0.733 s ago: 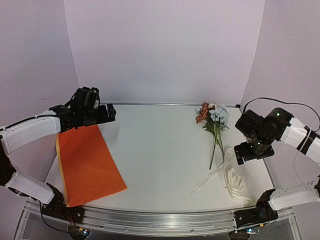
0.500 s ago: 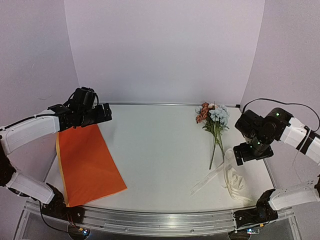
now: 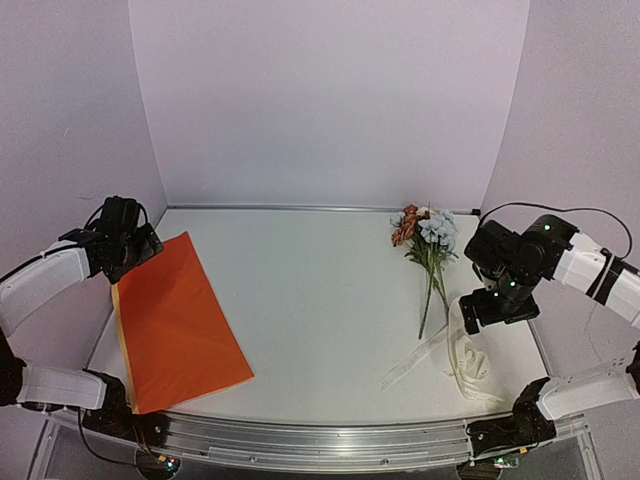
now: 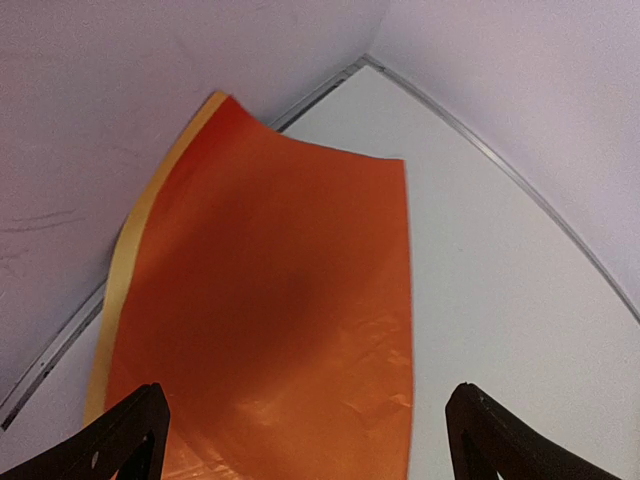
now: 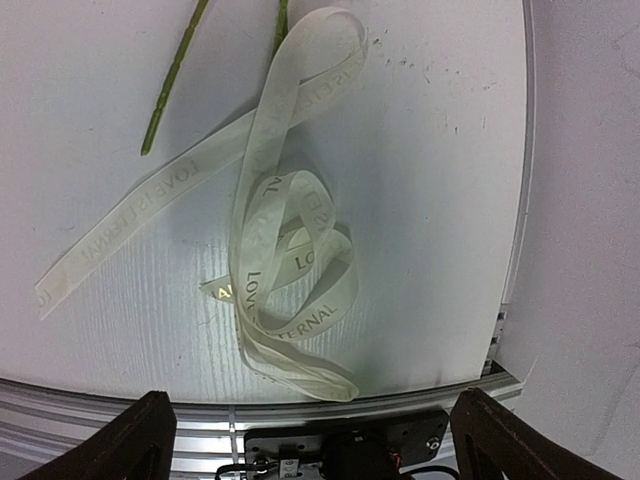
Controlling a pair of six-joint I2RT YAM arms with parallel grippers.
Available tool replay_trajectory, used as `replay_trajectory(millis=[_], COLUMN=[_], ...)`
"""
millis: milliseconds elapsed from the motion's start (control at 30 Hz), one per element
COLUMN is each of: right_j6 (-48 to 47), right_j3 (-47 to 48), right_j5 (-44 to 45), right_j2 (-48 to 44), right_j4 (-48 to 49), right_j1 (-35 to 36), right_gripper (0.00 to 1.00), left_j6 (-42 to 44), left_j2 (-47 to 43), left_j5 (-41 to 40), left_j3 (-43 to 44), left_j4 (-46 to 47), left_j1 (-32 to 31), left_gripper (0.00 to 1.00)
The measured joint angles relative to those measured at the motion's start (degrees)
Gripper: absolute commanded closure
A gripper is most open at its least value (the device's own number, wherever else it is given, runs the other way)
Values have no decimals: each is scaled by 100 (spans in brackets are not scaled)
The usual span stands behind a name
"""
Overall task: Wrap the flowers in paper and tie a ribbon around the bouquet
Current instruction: Move the folded wrapping paper to the center of the board.
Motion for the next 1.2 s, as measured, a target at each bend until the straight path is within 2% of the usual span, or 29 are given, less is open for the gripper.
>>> replay_trajectory(millis=[300, 467, 600, 833, 1200], right_j6=[45, 52, 52, 66, 96], right_j3=[-126, -313, -399, -523, -841], right_j5=[-516, -695, -841, -1057, -1085], right_j2=[107, 120, 129, 144, 28], right_j4=[458, 704, 859, 1092, 1253], right_j1=[0, 0, 0, 0, 0], right_gripper=[2, 2, 2, 2, 2], left_j6=[-149, -123, -13, 149, 324], left_j2=[19, 562, 998, 1618, 2425], left_j5=[-81, 117, 573, 1233, 1805], left_j3=[-560, -689, -863, -902, -811], left_j4=[-157, 120, 451, 991, 1589], left_j1=[1123, 1765, 2116, 2364, 2428], left_gripper=[0, 0, 0, 0, 0])
